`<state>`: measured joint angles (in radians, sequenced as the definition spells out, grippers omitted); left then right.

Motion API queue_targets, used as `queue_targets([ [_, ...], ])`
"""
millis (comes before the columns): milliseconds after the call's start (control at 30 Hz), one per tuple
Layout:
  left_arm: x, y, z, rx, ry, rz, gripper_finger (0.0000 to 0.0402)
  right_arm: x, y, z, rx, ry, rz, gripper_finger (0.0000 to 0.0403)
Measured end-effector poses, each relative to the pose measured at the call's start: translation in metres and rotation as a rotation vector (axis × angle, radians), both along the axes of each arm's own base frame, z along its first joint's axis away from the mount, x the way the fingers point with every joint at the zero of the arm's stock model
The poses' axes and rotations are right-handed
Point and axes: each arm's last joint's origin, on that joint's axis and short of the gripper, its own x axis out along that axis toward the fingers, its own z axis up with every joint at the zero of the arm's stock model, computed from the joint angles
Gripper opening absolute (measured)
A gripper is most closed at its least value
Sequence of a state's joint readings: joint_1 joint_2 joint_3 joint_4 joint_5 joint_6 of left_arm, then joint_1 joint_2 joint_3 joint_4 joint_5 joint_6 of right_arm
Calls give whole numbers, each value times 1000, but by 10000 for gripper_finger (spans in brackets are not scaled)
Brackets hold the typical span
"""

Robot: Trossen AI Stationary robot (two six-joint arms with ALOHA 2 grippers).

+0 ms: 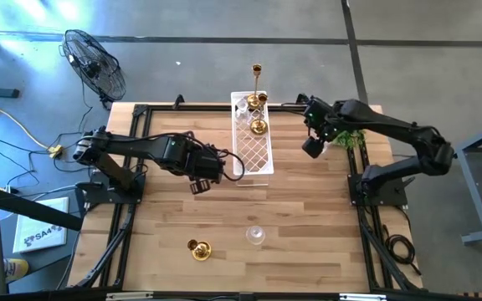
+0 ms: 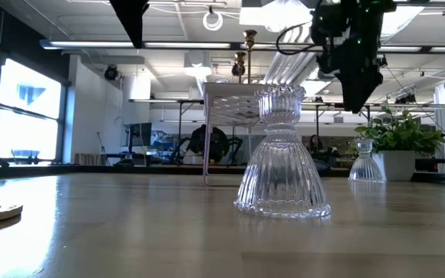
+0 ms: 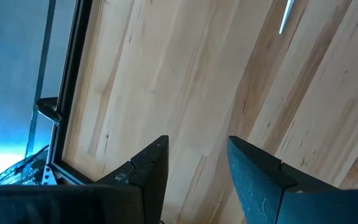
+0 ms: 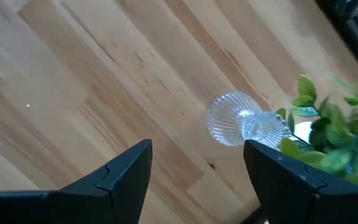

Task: Pick & Place candle stick holders
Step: Put the top transparent candle holder on the shelf aligned with the other transparent candle holder

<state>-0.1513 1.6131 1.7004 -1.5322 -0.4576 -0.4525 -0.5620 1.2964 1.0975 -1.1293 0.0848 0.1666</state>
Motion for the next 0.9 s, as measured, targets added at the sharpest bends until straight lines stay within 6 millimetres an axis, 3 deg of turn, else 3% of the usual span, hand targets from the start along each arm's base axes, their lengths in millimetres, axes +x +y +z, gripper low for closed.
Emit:
queue_targets([
  [667,2,0,0,7,-12,-25,156,-23,-27,-51,24,-22,-92,249],
  [900,2,0,0,7,-12,-25,156,-27,-31,-53,15,-21,-123,249],
])
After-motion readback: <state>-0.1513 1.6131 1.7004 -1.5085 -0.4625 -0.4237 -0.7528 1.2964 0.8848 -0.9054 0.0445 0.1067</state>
